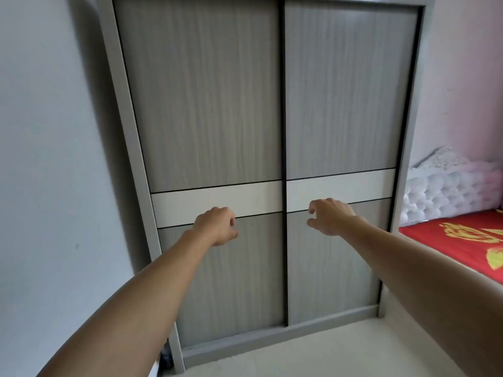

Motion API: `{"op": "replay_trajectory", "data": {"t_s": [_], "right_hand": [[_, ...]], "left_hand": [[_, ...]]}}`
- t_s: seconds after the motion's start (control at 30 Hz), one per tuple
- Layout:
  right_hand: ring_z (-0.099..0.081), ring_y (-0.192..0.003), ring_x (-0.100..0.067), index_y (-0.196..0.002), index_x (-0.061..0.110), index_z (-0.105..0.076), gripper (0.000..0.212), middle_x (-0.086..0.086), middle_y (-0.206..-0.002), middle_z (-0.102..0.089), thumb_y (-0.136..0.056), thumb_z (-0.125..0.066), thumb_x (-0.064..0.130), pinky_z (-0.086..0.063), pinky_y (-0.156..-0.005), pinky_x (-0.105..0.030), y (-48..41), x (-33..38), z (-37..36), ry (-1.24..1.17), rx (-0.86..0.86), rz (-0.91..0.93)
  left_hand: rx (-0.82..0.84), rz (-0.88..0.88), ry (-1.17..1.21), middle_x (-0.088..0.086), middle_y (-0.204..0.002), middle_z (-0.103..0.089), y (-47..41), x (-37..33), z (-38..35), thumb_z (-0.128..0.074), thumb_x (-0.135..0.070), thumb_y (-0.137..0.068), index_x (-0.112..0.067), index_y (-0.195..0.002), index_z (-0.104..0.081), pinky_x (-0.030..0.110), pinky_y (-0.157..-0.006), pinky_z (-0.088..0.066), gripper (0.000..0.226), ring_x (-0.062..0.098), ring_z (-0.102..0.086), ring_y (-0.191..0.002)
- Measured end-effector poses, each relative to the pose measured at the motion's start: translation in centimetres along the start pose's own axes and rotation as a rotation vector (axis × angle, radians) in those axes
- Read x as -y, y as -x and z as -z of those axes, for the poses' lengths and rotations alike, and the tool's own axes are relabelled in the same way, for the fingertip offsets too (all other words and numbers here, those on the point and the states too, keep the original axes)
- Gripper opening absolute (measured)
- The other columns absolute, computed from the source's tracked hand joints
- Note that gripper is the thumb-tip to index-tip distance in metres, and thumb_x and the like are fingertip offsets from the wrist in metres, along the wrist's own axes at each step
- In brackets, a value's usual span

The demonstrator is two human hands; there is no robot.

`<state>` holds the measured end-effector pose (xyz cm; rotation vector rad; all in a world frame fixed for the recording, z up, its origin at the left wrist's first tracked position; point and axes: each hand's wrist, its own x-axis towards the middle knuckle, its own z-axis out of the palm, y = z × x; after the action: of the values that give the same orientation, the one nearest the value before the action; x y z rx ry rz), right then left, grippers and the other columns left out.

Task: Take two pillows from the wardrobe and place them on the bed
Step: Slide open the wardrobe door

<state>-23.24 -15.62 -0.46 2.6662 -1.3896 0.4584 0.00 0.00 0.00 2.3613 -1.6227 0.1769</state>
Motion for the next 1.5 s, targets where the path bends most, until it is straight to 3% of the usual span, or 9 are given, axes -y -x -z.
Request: {"op": "replay_trajectory", "data": {"t_s": [0.53, 0.97, 1.2, 1.37, 1.5], "right_hand": [[-0.061, -0.096, -0.025, -0.117, 0.023, -0.058, 0.033, -0.003, -0.111, -0.065, -0.087, -0.056, 0.037, -0.041, -0.069, -0.032, -16.9, -0.2, -7.8, -0.012, 0.015, -0.107], [-0.059, -0.104, -0.023, -0.122, 0.025, -0.056, 0.037, 0.000, -0.117, -0.064, -0.088, -0.057, 0.039, -0.038, -0.074, -0.029, -35.2, -8.1, -17.9, -0.108, 0.076, -0.109], [-0.059, -0.103, -0.025, -0.122, 0.024, -0.055, 0.039, -0.003, -0.118, -0.062, -0.085, -0.059, 0.038, -0.040, -0.073, -0.031, -44.8, -12.5, -23.4, -0.204, 0.165, -0.138], [-0.059, -0.101, -0.025, -0.124, 0.025, -0.052, 0.041, -0.002, -0.116, -0.063, -0.086, -0.057, 0.038, -0.037, -0.070, -0.030, -50.1, -13.8, -27.6, -0.256, 0.198, -0.144], [-0.060, -0.098, -0.025, -0.127, 0.025, -0.049, 0.043, -0.003, -0.114, -0.064, -0.087, -0.057, 0.039, -0.039, -0.069, -0.030, -53.6, -14.0, -30.9, -0.281, 0.215, -0.151]], "left_hand": [[0.084, -0.107, 0.037, 0.005, -0.109, -0.063, -19.9, 5.4, -5.5, -0.062, -0.035, -0.082, -0.019, -0.102, -0.062, 0.029, -0.073, -0.041, 0.025, 0.026, -0.059, -0.097], [0.125, -0.052, 0.089, 0.005, -0.112, -0.063, -38.2, 3.2, -13.6, -0.061, -0.035, -0.083, -0.020, -0.110, -0.061, 0.032, -0.084, -0.046, 0.031, 0.025, -0.059, -0.103], [0.120, -0.065, 0.085, 0.004, -0.108, -0.066, -48.8, 0.9, -17.4, -0.059, -0.035, -0.083, -0.020, -0.106, -0.063, 0.033, -0.081, -0.046, 0.028, 0.025, -0.060, -0.099], [-0.024, -0.130, 0.130, 0.002, -0.084, -0.068, -55.8, -0.7, -19.9, -0.055, -0.037, -0.085, -0.022, -0.087, -0.065, 0.029, -0.064, -0.042, 0.018, 0.023, -0.062, -0.083], [-0.129, -0.196, 0.151, 0.003, -0.077, -0.069, -61.7, -2.5, -21.9, -0.053, -0.043, -0.087, -0.021, -0.080, -0.063, 0.031, -0.063, -0.045, 0.025, 0.026, -0.062, -0.077]]}}
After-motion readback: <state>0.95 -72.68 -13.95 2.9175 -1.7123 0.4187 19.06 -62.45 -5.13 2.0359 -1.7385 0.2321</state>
